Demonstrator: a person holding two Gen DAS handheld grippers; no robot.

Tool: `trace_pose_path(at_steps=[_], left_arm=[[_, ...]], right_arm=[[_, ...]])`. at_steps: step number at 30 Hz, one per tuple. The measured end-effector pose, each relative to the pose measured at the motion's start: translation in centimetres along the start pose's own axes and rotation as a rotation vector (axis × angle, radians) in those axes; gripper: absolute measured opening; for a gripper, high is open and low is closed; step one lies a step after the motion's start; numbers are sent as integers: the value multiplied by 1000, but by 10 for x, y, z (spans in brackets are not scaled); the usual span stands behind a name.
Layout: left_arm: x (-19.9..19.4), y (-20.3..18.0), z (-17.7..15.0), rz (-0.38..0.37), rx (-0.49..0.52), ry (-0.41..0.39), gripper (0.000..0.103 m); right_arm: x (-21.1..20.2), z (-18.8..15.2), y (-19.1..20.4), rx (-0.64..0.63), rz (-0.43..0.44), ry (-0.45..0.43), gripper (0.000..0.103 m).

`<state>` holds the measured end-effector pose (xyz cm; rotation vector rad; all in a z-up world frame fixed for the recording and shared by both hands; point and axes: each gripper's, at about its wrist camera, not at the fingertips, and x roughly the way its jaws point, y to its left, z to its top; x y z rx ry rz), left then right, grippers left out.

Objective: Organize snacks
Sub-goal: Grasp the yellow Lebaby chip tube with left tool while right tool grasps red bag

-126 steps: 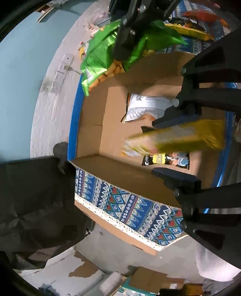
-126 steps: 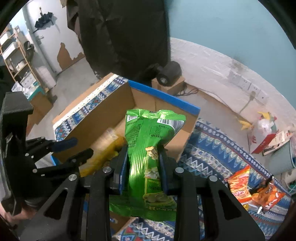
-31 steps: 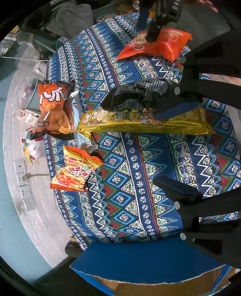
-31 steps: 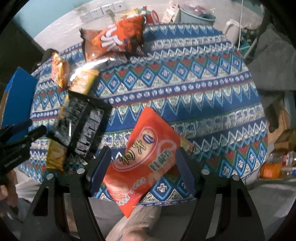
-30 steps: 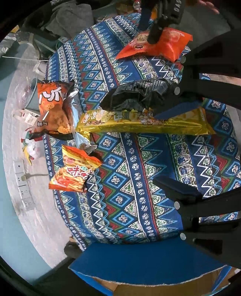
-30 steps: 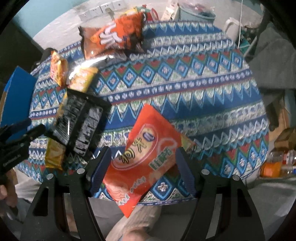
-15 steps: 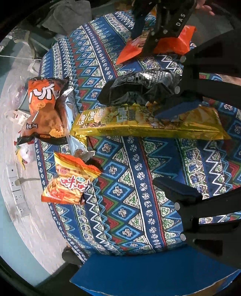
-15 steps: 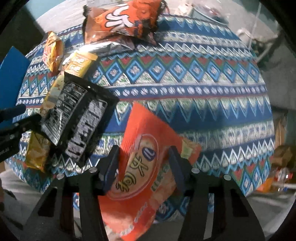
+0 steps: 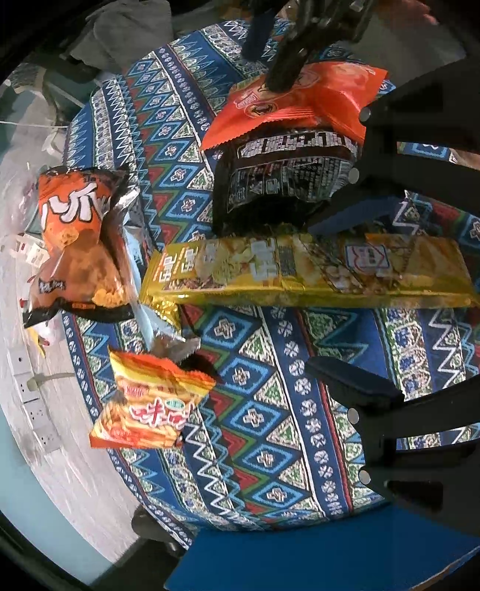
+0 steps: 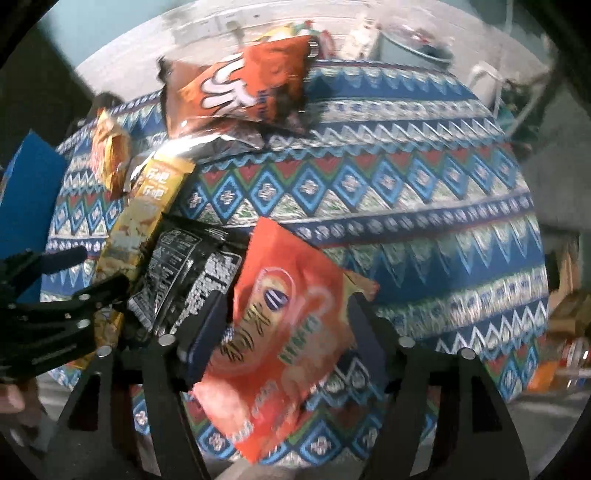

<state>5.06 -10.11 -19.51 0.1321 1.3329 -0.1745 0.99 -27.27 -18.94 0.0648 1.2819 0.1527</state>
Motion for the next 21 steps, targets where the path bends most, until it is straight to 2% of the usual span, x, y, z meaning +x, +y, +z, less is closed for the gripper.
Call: trace_pose_path(at_steps=[3,9,12,14,16,21], left_arm=[[7,-8,4,1,13,10,70],[19,-21,7,20,31,14,70],[25,-20,6,-1,17,15,70],[29,-18,6,-20,7,17,60],[34,-13,4,-44,5,21,42],[34,-12,1,-47,9,-1,35]], right_arm=[[-5,-16,-11,70,23,23,72],[9,-34,-23,182,86,79,73],[20,-33,-20,176,84,97,73],[25,-31,-17,155,78,101,72],[28,-30,-12,123,70,102,62],[29,-27,2,40,39,65,45]])
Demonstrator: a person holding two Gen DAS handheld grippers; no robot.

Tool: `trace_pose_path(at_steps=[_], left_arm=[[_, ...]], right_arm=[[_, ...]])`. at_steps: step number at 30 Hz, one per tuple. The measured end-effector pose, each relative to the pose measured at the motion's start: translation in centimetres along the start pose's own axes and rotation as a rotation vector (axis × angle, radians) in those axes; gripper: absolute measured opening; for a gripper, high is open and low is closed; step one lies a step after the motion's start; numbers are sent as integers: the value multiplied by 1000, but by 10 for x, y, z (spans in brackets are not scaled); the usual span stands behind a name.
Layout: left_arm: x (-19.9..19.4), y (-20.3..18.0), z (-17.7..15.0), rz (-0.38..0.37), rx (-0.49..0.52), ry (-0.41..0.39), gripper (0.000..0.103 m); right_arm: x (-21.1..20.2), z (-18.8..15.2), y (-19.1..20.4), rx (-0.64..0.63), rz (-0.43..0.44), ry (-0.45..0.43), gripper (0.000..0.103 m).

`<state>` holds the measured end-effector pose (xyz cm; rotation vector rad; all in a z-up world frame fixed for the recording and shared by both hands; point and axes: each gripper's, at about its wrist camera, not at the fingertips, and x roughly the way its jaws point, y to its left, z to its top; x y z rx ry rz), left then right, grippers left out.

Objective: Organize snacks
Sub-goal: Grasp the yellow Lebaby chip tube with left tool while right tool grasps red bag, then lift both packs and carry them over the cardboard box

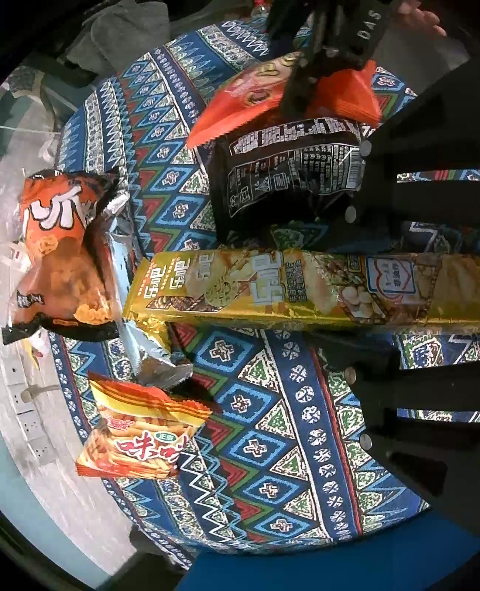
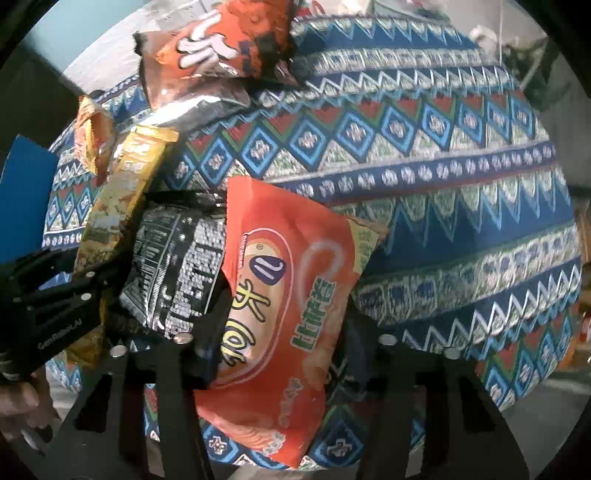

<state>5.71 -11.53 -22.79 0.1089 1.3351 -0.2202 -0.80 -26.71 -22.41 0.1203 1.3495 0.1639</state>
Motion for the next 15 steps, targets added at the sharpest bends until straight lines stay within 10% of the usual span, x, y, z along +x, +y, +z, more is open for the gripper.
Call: trace_pose_path(at_steps=[15], left_arm=[[-59,10,-4,30,19,-122,31]], right_arm=[[-41,15,7,-57,-14,-135,41]])
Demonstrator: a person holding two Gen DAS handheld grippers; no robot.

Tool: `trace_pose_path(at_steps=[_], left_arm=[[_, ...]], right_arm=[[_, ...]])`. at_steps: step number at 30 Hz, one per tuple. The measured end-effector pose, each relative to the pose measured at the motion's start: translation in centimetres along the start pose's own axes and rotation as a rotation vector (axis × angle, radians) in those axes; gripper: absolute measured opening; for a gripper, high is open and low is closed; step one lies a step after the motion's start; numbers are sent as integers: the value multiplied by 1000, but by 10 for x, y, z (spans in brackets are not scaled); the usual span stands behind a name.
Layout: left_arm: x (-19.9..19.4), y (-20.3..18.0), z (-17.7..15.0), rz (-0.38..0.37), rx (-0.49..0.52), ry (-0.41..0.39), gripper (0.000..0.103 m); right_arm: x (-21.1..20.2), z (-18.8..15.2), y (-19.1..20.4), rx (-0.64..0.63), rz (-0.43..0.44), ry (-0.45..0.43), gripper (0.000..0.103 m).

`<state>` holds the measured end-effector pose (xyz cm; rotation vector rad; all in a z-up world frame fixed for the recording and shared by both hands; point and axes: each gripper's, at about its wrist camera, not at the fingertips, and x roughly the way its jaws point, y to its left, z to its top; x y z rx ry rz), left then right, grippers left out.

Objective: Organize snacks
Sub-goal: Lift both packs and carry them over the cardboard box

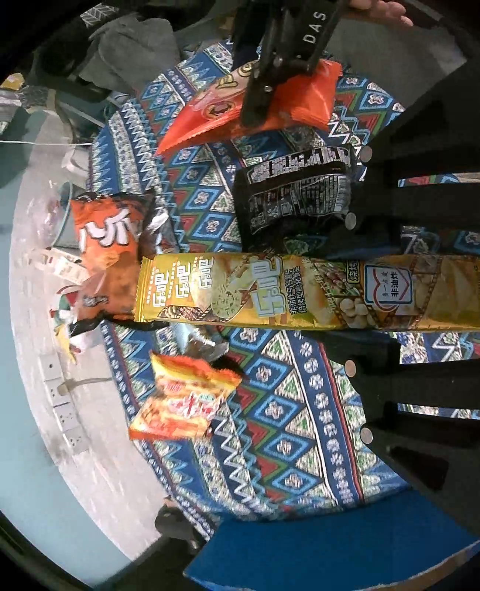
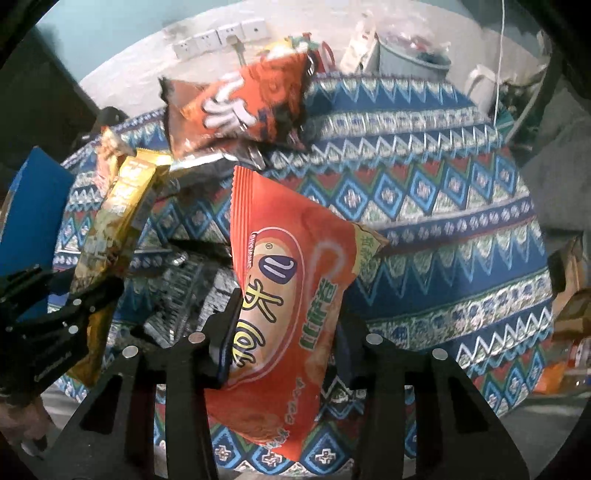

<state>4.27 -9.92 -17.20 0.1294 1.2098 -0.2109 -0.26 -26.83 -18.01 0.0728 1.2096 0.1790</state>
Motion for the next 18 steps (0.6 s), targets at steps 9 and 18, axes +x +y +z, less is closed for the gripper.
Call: trace_pose_path(at_steps=[9,18], left_arm=[[-45,21,-8,31,-32,-69,31],[-76,42,-16,59,-62,-133,31]], right_arm=[[-39,14,18,-80,9,-108,41],[-66,25,55,-157,38,-182,41]])
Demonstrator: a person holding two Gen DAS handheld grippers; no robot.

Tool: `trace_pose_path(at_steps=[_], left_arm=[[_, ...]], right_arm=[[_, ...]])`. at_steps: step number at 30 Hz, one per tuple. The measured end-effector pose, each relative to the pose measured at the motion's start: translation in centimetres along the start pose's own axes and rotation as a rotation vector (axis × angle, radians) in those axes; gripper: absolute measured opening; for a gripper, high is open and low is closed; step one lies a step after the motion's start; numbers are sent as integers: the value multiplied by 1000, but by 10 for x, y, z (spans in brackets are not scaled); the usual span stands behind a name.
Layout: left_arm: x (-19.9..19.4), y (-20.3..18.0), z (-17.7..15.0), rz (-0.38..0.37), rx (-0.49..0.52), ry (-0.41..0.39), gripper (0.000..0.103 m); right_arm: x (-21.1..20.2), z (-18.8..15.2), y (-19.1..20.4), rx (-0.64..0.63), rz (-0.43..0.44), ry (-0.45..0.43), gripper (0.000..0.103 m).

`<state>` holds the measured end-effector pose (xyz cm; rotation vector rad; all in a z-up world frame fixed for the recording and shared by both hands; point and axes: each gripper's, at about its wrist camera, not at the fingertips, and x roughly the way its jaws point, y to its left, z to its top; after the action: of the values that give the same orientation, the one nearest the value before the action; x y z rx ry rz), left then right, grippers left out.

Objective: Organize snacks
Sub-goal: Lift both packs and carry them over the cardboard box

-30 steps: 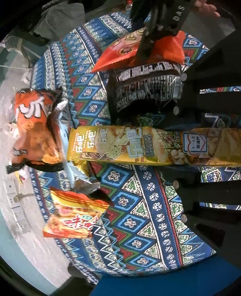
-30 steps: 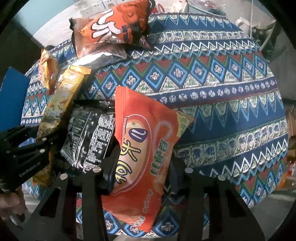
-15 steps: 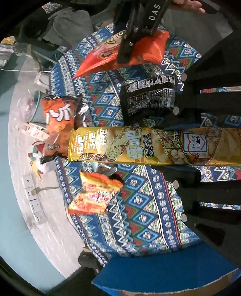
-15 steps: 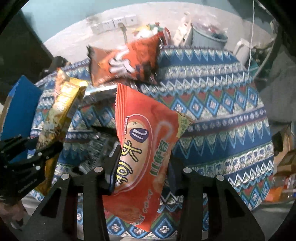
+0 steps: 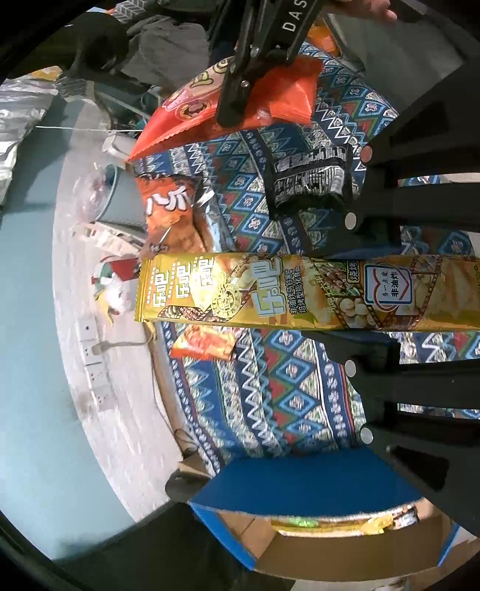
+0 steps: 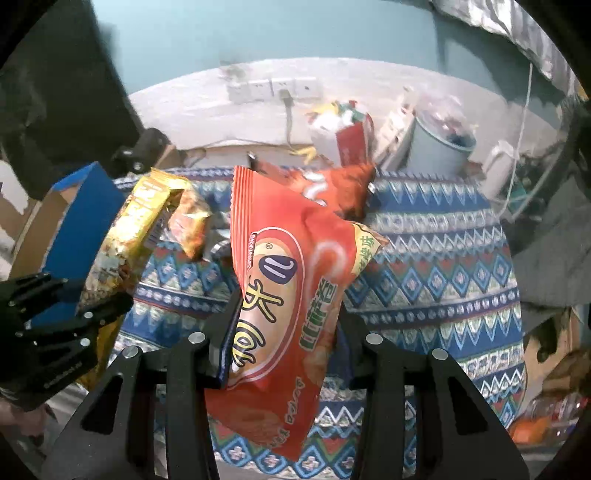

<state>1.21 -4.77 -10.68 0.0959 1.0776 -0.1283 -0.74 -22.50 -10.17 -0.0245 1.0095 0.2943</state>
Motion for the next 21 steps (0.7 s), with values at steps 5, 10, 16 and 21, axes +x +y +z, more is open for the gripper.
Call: trace_pose_path(at_steps=[5,10,16,21], left_arm=[[-13,15,-2,3,-28,-20,31],[-27,32,-3,14,-56,-48,31],[-40,56,-6,40,-103,-68,31],[-51,77,-10,65,-139,-82,31]], right_arm=[[-9,11,22,-38,27,-27,41],[-15,20,45,-74,56,-41,41],[-21,31,74,-123,82,-61,41],[-21,40,101,-166,112,-68,41]])
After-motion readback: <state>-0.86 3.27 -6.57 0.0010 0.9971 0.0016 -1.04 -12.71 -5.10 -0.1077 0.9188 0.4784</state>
